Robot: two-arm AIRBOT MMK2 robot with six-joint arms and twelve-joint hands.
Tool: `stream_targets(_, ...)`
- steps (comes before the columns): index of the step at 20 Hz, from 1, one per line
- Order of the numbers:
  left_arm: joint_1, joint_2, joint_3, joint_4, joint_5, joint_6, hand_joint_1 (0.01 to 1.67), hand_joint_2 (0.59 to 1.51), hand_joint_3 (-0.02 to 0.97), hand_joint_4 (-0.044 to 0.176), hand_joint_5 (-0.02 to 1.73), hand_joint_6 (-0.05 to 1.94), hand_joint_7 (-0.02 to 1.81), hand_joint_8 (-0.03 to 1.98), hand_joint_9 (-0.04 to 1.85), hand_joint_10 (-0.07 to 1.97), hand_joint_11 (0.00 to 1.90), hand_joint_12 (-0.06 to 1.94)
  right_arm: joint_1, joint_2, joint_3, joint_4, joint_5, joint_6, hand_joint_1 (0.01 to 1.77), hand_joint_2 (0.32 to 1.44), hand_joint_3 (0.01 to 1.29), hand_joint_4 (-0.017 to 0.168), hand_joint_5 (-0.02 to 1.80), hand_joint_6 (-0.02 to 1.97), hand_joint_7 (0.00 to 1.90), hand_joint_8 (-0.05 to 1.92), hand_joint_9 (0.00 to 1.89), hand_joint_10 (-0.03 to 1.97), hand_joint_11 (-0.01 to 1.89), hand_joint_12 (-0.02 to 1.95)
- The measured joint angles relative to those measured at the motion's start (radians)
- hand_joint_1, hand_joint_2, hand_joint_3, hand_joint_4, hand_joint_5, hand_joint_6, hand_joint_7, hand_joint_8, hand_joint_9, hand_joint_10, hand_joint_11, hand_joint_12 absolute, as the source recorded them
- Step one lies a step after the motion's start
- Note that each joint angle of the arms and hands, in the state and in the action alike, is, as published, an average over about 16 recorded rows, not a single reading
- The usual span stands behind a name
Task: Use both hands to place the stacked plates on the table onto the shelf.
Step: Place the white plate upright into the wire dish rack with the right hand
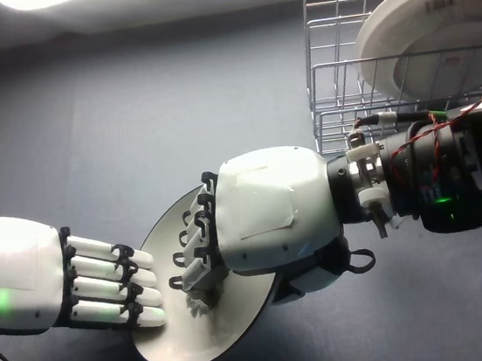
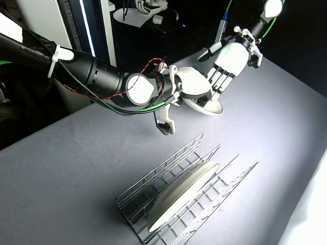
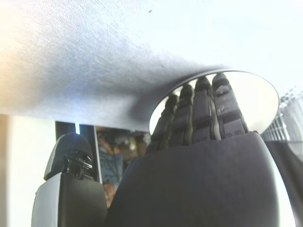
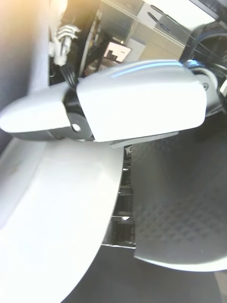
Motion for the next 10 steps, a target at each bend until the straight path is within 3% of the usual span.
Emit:
stream_targets(5, -0.032, 0.032, -0.007, -0.036, 0.002, 0.001, 0.02, 1.109, 0.013, -0.004, -0.01, -0.01, 0.01, 0.00, 0.01, 0.00, 0.01, -0.02, 0.013, 0.013, -0.004, 0.003, 0.012, -0.003, 1.26, 0.97, 0.01, -0.002, 0.74, 0.71, 0.79, 0.75, 0.82, 0.97, 0.81, 1.09)
stream_targets(10, -0.078, 0.083, -0.025, -0.083, -0.004, -0.002, 0.02, 1.109, 0.014, 0.000, 0.00, 0.00, 0.01, 0.00, 0.02, 0.00, 0.01, 0.00, 0.038, 0.050, -0.031, 0.026, 0.007, -0.003, 1.27, 0.97, 0.01, 0.000, 0.74, 0.88, 0.81, 0.87, 0.84, 1.13, 0.83, 1.16)
